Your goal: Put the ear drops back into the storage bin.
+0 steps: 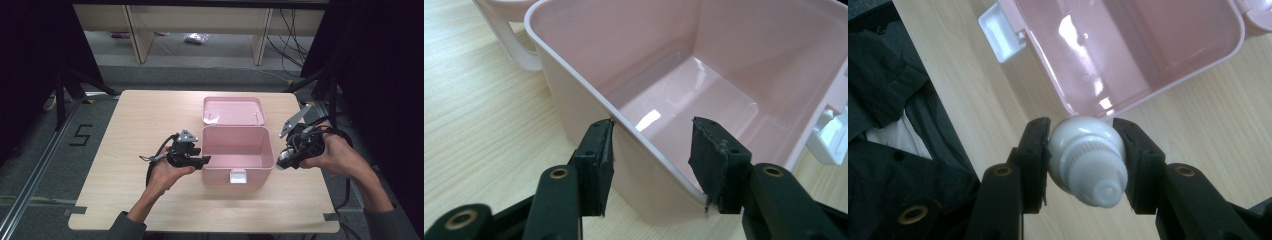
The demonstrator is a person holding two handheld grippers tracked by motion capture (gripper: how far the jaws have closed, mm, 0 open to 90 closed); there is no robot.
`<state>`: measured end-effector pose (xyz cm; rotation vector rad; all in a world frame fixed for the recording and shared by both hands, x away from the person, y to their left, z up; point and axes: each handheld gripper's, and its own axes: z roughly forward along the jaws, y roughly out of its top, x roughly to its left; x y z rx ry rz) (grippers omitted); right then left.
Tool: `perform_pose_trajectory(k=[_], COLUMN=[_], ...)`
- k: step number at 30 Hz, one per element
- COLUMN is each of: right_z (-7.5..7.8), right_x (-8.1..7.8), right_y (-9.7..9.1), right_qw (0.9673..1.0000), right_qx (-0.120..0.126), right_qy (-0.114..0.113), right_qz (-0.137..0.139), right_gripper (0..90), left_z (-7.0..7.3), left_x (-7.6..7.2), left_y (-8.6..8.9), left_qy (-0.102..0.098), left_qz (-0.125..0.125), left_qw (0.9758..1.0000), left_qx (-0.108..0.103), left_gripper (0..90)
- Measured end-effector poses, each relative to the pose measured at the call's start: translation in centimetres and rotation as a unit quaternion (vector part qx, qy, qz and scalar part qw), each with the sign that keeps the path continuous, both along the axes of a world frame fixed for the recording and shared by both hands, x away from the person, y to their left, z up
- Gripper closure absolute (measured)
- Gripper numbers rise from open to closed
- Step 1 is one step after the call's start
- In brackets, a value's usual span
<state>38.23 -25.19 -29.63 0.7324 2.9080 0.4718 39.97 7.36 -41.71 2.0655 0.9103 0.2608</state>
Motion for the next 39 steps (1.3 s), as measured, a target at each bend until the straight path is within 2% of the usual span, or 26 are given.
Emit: perform_pose_trajectory(k=[9, 10, 12, 14, 19, 20, 28, 29, 39], right_z=[0.5, 0.5, 0.3, 0.2, -0.5, -0.6, -1.3, -1.4, -3.0], right_x=[0.9, 1.1, 1.4, 1.6, 2.6, 2.7, 3.5, 3.6, 4.9], right_y=[1.9, 2.1, 2.7, 2.9, 3.8, 4.0, 4.7, 4.8, 5.4], right_qw=[1.0000, 0.9999, 1.0000, 0.9999, 0.9998, 0.9998, 0.9997, 0.9996, 0.9996], right_qx=[-0.005, -0.003, -0.008, -0.008, -0.015, -0.017, -0.022, -0.025, -0.021], right_qy=[0.000, -0.001, 0.003, 0.005, 0.007, 0.008, 0.012, 0.013, 0.020], right_qz=[0.005, 0.015, 0.006, 0.009, 0.015, 0.006, 0.007, 0.000, -0.001], right_gripper=[60.4, 60.4, 60.4, 60.4, 60.4, 60.4, 60.4, 60.4, 60.4], left_z=[0.0, 0.0, 0.0, 0.0, 0.0, 0.0, 0.0, 0.0, 0.0], left_x=[0.0, 0.0, 0.0, 0.0, 0.0, 0.0, 0.0, 0.0, 0.0], left_y=[0.0, 0.0, 0.0, 0.0, 0.0, 0.0, 0.0, 0.0, 0.0], left_qy=[0.000, 0.000, 0.000, 0.002, 0.002, 0.000, 0.000, 0.000, 0.000], left_qz=[0.000, -0.001, 0.000, -0.002, -0.003, 0.000, 0.000, -0.001, 0.000], left_qw=[1.0000, 1.0000, 1.0000, 1.0000, 1.0000, 1.0000, 1.0000, 1.0000, 1.0000], left_qx=[-0.001, 0.000, 0.001, -0.001, -0.001, 0.000, 0.000, 0.000, 0.000], left_gripper=[51.4, 51.4, 51.4, 51.4, 51.4, 51.4, 51.4, 51.4, 51.4])
